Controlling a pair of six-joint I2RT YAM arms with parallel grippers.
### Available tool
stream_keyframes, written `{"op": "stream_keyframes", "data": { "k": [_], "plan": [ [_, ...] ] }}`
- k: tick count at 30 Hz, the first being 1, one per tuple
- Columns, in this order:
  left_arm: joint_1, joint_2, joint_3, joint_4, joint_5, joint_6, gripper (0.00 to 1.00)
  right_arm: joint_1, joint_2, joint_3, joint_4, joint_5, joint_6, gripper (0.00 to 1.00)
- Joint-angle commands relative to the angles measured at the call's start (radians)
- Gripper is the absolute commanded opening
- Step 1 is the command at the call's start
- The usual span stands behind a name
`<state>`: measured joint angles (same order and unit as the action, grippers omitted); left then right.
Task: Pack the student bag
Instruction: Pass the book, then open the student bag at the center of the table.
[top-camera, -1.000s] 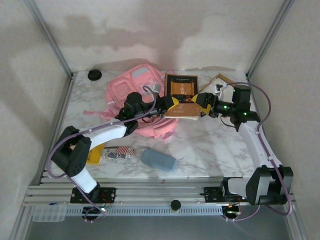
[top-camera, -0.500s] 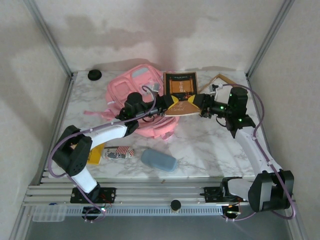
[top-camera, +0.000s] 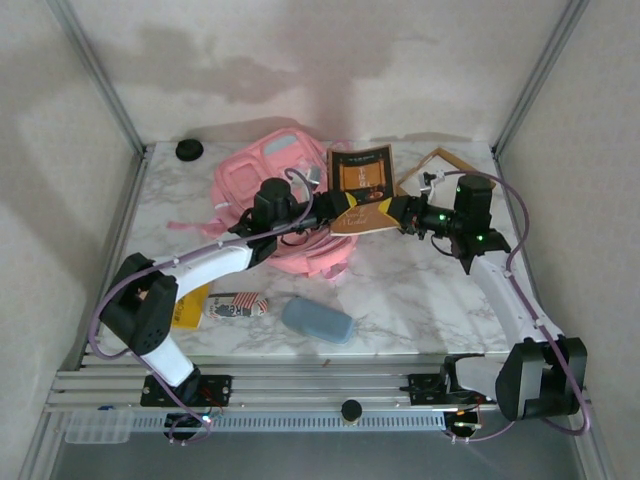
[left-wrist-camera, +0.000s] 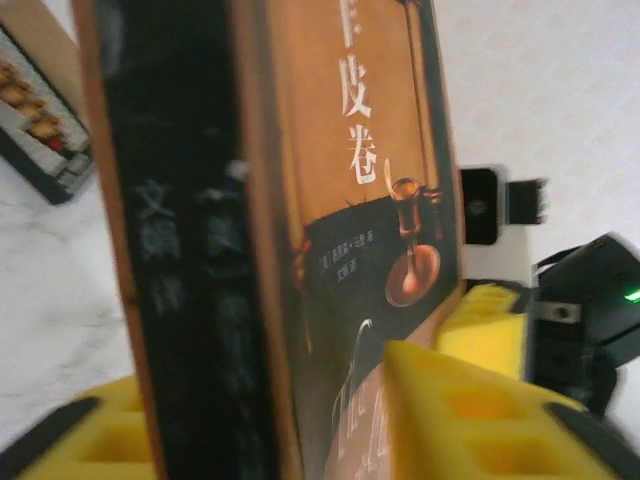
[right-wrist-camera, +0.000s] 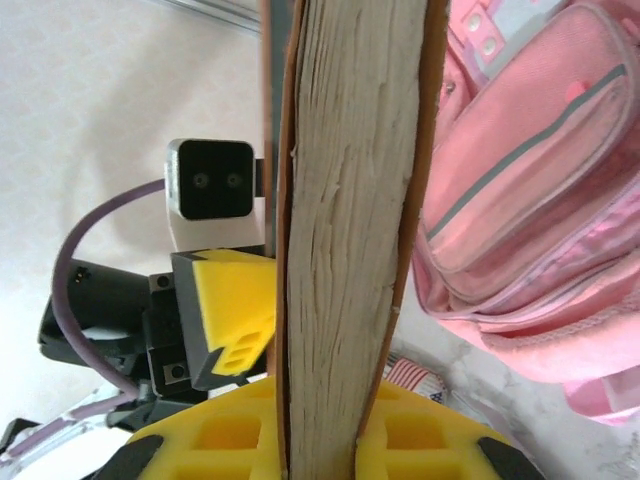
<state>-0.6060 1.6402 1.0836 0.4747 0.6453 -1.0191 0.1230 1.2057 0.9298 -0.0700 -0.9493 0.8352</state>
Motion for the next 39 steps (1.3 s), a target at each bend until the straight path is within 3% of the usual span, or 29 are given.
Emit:
{"op": "stream_keyframes", "data": {
  "k": [1,3,6,14,20,27,30,33,39],
  "plan": [
    [0.028,-0.055,0.096,-0.305,-0.077,0.256,0.51,-0.04,-0.009,0.066,-0.099,0.028,-0.125,0.0],
    [0.026,-0.044,0.194,-0.58,-0.219,0.445,0.57,-0.074,-0.02,0.073,-0.162,0.047,-0.167,0.0],
    [0.026,0.007,0.294,-0.815,-0.327,0.634,0.62,-0.122,-0.027,0.089,-0.287,0.106,-0.251,0.0],
    [0.006,0.184,0.439,-1.082,-0.491,0.906,0.65,-0.173,-0.037,0.091,-0.416,0.179,-0.347,0.0],
    [0.001,0.266,0.457,-1.077,-0.656,0.988,0.64,-0.18,-0.04,0.089,-0.429,0.19,-0.364,0.0],
    [0.0,0.337,0.487,-1.068,-0.624,1.101,0.65,-0.189,-0.037,0.089,-0.433,0.188,-0.365,0.0],
    [0.001,0.354,0.482,-1.032,-0.705,1.11,0.72,-0.188,-0.037,0.083,-0.429,0.189,-0.363,0.0],
    [0.006,0.381,0.508,-1.032,-0.757,1.13,0.73,-0.188,-0.034,0.081,-0.419,0.181,-0.358,0.0],
    [0.011,0.382,0.515,-0.975,-0.741,1.185,0.58,-0.189,-0.03,0.084,-0.418,0.175,-0.356,0.0]
  ]
}}
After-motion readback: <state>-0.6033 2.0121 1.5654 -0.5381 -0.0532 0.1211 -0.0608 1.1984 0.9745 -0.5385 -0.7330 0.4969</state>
